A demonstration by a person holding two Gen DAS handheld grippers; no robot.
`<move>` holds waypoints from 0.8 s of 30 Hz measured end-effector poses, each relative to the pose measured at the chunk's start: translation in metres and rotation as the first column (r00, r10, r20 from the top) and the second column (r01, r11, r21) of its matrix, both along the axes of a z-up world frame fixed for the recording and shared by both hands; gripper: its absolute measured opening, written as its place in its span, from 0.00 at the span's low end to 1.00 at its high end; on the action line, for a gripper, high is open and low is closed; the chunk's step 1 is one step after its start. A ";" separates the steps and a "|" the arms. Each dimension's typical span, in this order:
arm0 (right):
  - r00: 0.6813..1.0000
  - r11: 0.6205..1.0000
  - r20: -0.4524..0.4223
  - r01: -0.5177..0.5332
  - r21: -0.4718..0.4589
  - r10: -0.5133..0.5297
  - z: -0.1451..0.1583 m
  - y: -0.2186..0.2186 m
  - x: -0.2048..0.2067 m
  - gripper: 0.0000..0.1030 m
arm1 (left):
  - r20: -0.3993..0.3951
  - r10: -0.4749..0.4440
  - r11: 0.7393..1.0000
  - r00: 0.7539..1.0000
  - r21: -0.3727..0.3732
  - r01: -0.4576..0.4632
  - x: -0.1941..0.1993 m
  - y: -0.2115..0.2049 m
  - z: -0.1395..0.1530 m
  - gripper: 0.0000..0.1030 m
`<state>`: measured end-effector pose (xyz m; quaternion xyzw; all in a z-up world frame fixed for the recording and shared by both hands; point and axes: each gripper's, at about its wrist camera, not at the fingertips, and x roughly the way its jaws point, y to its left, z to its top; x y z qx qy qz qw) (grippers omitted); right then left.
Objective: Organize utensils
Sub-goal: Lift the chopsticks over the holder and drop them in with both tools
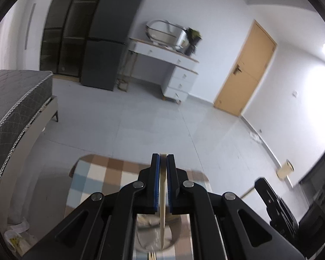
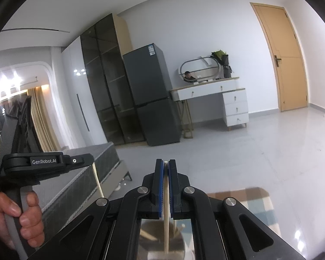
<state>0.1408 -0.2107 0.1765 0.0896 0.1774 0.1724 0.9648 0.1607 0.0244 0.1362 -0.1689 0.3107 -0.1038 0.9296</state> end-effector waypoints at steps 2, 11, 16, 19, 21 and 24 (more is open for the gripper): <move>1.000 1.000 0.004 0.004 0.002 -0.004 -0.001 0.002 0.010 0.04 | 0.002 0.017 1.000 1.000 -0.010 -0.017 0.012 0.004 -0.004 0.02; 1.000 0.999 -0.003 -0.025 0.028 0.025 -0.023 0.009 0.036 0.04 | 0.000 0.032 0.999 0.999 -0.042 -0.032 0.035 0.005 -0.030 0.02; 0.999 0.998 -0.002 -0.051 0.041 0.051 -0.034 0.009 0.038 0.04 | 0.007 0.044 0.997 0.999 -0.061 -0.043 0.033 0.007 -0.043 0.02; 0.998 0.998 -0.010 -0.062 0.026 0.062 -0.042 0.009 0.038 0.04 | 0.018 0.052 0.996 0.998 -0.068 -0.050 0.029 0.006 -0.047 0.02; 0.998 0.998 -0.019 -0.065 0.013 0.065 -0.046 0.009 0.038 0.04 | 0.026 0.046 0.996 0.999 -0.072 -0.044 0.026 0.004 -0.050 0.02; 0.997 0.997 -0.031 -0.071 0.011 0.071 -0.051 0.008 0.036 0.04 | 0.052 0.039 0.998 0.998 -0.046 -0.037 0.024 -0.002 -0.048 0.02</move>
